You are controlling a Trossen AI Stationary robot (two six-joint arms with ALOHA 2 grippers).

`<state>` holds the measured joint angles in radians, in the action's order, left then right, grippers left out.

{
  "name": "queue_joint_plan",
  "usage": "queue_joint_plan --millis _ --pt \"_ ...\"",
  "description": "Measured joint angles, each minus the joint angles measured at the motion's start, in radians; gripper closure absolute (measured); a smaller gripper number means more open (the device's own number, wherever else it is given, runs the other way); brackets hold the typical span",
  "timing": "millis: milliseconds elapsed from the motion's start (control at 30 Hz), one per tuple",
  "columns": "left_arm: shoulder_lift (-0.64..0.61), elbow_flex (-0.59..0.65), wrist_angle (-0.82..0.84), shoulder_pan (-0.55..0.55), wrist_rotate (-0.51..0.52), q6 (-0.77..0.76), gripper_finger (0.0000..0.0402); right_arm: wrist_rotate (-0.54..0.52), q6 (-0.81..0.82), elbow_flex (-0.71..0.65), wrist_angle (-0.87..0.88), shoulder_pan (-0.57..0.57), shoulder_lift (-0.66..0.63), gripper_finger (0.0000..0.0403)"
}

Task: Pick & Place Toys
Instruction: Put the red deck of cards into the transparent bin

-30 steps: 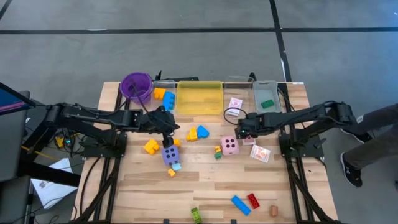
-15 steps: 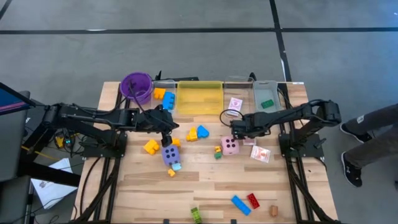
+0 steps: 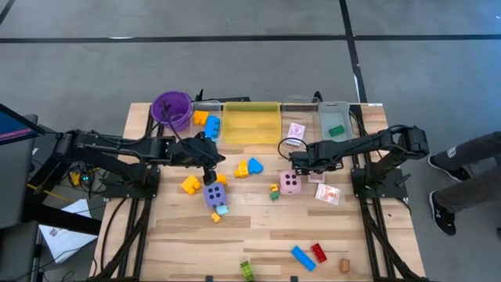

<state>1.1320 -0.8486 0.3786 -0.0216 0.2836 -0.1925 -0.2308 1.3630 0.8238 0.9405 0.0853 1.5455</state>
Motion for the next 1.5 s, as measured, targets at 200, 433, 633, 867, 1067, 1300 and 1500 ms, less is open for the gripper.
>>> queue_joint_plan --millis 200,433,633,867,1067,1300,1500 --pt "0.000 0.000 0.006 0.000 0.000 0.000 0.0402 0.016 0.008 0.000 -0.002 0.000 0.000 0.0096" --pt "0.000 0.000 0.011 0.000 0.000 0.000 0.0402 0.024 -0.035 0.000 -0.010 -0.013 0.000 0.0064" --pt "0.000 0.000 0.017 0.000 0.000 0.000 0.0402 0.024 -0.027 0.000 -0.010 -0.013 -0.001 0.0011" --pt "0.000 0.000 0.061 0.000 0.000 0.000 0.0402 0.054 0.021 -0.002 -0.016 0.003 -0.001 0.0012" --pt "0.000 0.000 0.063 0.000 0.000 0.000 0.0402 0.073 0.065 -0.063 -0.096 0.013 -0.008 0.0007" --pt "0.000 0.000 0.063 0.000 0.000 0.000 0.0402 0.091 0.104 -0.071 -0.108 0.018 -0.006 0.0007" --pt "0.000 0.000 0.063 0.000 0.000 0.000 0.0402 0.088 0.105 -0.071 -0.084 0.025 -0.004 0.0020"
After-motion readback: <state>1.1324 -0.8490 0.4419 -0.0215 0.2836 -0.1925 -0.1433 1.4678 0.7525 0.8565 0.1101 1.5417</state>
